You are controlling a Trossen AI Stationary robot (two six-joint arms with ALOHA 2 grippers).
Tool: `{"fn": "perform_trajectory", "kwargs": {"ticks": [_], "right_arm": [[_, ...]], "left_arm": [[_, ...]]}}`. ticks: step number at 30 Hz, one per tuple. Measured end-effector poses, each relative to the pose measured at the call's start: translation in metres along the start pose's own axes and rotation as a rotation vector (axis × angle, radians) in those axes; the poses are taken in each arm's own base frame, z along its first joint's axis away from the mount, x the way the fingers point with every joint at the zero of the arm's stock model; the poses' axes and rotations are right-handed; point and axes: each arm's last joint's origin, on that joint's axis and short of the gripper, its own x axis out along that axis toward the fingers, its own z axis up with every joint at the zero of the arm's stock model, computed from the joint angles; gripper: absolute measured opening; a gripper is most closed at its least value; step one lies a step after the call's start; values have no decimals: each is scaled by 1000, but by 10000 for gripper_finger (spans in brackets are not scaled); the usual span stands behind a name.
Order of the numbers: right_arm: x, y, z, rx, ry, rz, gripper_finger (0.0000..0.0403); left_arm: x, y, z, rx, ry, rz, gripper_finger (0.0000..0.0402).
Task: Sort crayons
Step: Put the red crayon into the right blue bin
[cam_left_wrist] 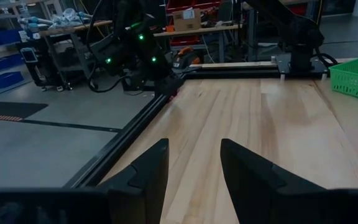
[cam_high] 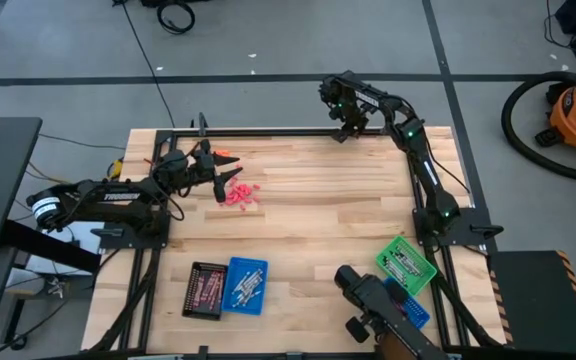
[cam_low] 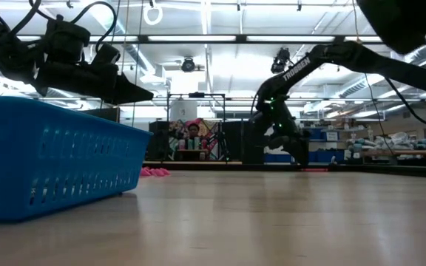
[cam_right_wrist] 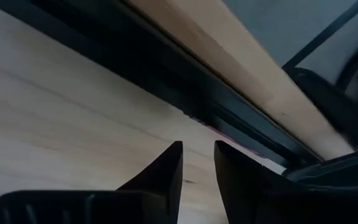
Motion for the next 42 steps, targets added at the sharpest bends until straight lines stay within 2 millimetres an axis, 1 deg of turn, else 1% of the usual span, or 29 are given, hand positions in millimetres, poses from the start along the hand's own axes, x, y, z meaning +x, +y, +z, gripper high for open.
{"fn": "perform_trajectory", "kwargs": {"ticks": [2, 4, 6, 9, 16, 21, 26, 30, 35, 42], "right_arm": [[-2, 1, -1, 39, -4, 47, 100], [-9, 8, -4, 80, -19, 70, 101], [-14, 17, -5, 115, -32, 47, 100], [-13, 23, -4, 167, -36, -30, 99], [-7, -3, -3, 414, -24, -29, 87], [-4, -12, -3, 509, -13, 0, 75], [-4, -14, 1, 561, -48, 36, 62], [-1, -14, 3, 571, -49, 68, 47], [18, -15, 9, 571, 13, 77, 36], [15, -18, 8, 525, 10, 98, 35]], "left_arm": [[0, 0, 0, 0, 0, 0, 155], [0, 0, 0, 1, -4, 1, 155], [0, 0, 1, 2, -8, 1, 155], [0, 0, 1, -6, -7, -2, 155], [0, -1, 0, -27, -5, -37, 155], [0, -1, 0, -31, -6, -46, 155], [0, -1, 0, -48, -7, -48, 155], [0, -2, 0, -54, -8, -63, 155], [0, -4, 1, -53, -11, -80, 155], [0, -4, 2, -31, -21, -78, 155]]}}
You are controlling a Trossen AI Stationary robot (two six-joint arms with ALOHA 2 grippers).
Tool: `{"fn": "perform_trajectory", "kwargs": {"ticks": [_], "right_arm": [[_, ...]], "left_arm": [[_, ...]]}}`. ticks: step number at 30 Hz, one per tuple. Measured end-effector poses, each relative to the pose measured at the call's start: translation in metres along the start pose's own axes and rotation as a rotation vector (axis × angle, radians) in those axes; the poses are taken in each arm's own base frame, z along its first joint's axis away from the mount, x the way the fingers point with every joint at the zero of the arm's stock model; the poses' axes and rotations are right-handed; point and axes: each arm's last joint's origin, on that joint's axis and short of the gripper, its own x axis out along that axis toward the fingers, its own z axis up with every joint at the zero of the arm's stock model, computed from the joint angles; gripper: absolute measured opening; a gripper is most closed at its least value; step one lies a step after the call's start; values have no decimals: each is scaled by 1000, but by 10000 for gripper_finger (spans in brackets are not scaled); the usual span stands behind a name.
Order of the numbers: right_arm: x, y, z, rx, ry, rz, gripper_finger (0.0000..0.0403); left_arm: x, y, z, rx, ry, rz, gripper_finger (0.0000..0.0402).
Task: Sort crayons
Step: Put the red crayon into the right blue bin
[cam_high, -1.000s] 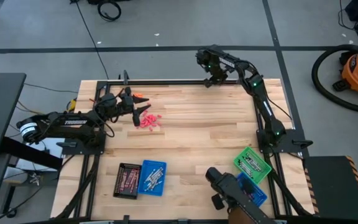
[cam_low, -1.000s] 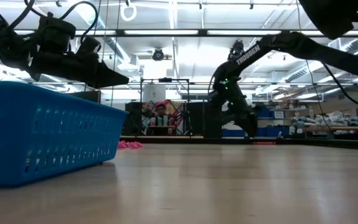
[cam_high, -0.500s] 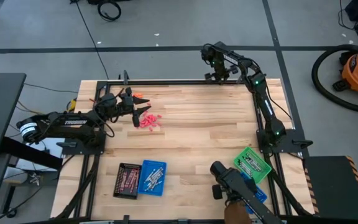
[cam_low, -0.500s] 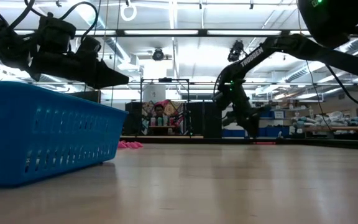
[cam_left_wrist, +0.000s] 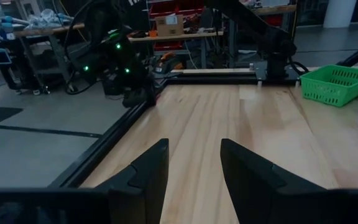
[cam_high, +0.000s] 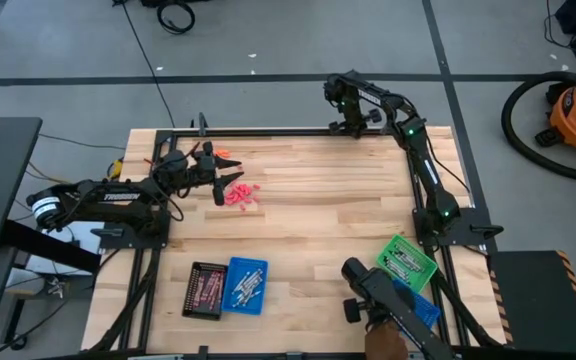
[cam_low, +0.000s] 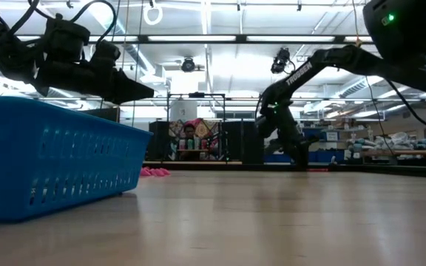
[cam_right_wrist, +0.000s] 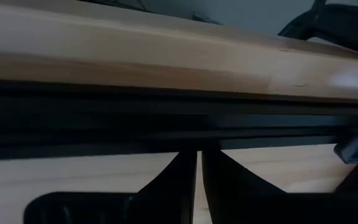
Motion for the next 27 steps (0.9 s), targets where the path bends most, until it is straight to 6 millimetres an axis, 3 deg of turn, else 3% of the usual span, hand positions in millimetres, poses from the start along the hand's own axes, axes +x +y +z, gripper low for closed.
{"fn": "perform_trajectory", "kwargs": {"ticks": [10, 15, 18, 27], "right_arm": [[-6, 9, -10, -181, 35, 12, 35], [-12, 32, -24, -429, 30, 50, 32], [-15, 43, -32, -496, -19, -54, 26], [-13, 23, -18, -274, -60, -113, 6]], "left_arm": [[0, 0, 0, 3, 3, -4, 155], [0, 0, -1, 8, 13, -6, 155], [0, 0, -2, 8, 15, -7, 155], [0, 0, -2, 2, 16, -9, 155]]}}
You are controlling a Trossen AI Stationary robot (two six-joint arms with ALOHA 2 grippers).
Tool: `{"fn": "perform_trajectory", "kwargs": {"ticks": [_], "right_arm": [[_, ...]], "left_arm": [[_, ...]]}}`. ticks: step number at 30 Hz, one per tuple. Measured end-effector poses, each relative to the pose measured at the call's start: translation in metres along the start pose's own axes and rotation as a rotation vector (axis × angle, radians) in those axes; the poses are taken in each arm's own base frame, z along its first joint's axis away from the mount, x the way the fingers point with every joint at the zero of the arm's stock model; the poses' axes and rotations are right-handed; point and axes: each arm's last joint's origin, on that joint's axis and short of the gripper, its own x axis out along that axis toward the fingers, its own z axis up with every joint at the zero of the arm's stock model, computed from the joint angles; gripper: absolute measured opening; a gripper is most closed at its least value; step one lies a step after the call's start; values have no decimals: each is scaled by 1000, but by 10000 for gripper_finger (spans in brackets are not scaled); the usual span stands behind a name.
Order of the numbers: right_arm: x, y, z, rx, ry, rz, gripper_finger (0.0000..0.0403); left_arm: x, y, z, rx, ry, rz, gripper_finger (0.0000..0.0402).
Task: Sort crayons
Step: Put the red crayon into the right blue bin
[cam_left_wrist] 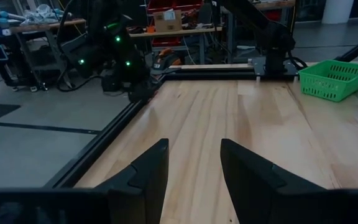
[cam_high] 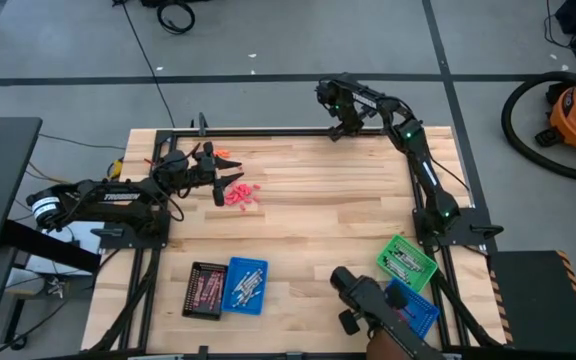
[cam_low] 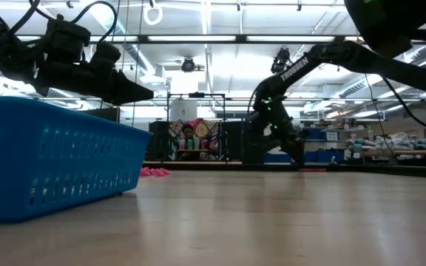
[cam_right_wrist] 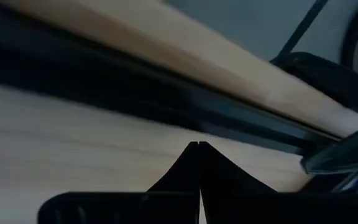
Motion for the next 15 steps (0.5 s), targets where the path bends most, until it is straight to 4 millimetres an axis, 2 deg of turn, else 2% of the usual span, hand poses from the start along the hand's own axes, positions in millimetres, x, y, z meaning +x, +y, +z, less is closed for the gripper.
{"fn": "perform_trajectory", "kwargs": {"ticks": [6, 10, 15], "right_arm": [[4, -9, 4, 66, -1, 13, 6], [13, -13, 8, 105, 32, 9, 6], [13, -9, 9, 47, 31, 92, 5]], "left_arm": [[1, -2, 0, 0, -1, -10, 155], [1, -2, 0, 1, -1, -12, 155], [1, -2, 0, 6, -2, -11, 155]]}}
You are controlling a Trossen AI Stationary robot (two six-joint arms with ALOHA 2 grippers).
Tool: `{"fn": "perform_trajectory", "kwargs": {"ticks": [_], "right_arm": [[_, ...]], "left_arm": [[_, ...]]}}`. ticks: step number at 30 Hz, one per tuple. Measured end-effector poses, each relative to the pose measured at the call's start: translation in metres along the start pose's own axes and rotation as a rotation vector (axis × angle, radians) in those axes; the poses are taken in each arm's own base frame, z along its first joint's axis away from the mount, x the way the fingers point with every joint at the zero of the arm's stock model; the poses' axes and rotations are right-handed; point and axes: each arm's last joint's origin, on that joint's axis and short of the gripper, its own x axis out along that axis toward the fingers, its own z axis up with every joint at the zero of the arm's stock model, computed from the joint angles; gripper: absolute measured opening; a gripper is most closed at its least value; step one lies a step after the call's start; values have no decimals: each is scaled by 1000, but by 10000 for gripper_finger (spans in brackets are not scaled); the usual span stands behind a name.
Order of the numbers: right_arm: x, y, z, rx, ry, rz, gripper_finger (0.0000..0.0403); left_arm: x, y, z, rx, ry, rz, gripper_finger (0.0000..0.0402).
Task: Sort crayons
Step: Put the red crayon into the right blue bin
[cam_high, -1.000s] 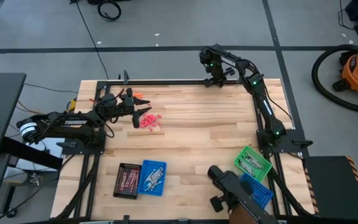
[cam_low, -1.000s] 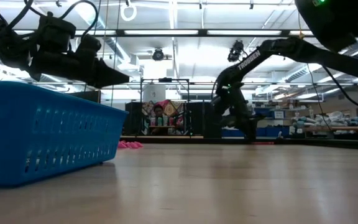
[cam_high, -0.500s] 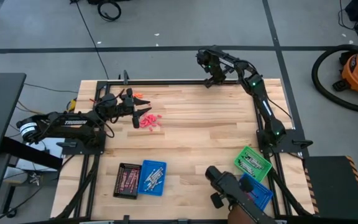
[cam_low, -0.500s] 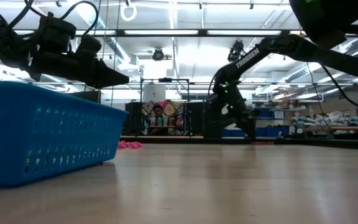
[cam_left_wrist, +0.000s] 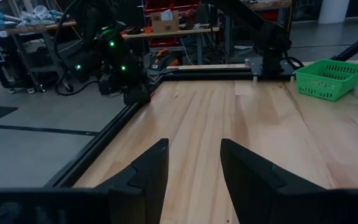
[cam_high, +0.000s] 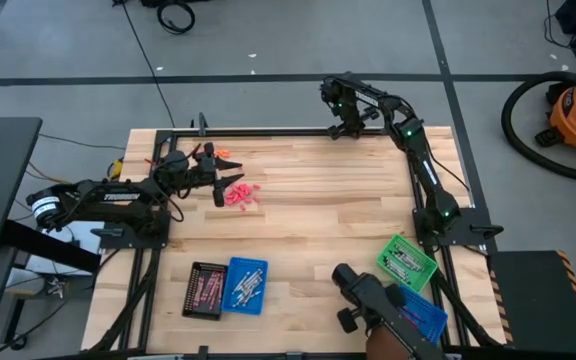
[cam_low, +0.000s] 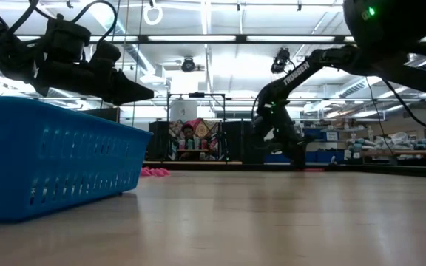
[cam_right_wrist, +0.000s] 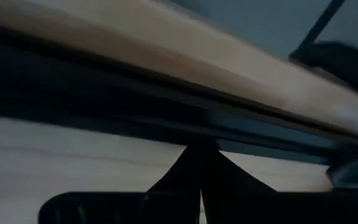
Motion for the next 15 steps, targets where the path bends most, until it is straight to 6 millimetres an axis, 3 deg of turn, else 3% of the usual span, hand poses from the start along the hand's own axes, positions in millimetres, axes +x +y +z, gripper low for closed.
{"fn": "perform_trajectory", "kwargs": {"ticks": [5, 8, 11, 15], "right_arm": [[-6, 23, -6, -259, -22, 58, 5], [-21, 37, -15, -385, -36, 76, 6], [-37, 46, -23, -398, -72, 102, 6], [-42, 44, -20, -345, -149, 12, 6]], "left_arm": [[0, 0, 0, 0, 1, 0, 155], [0, 0, 0, 1, 1, 0, 155], [0, 0, 0, 1, 1, 0, 155], [0, 0, -1, -1, 6, -1, 155]]}}
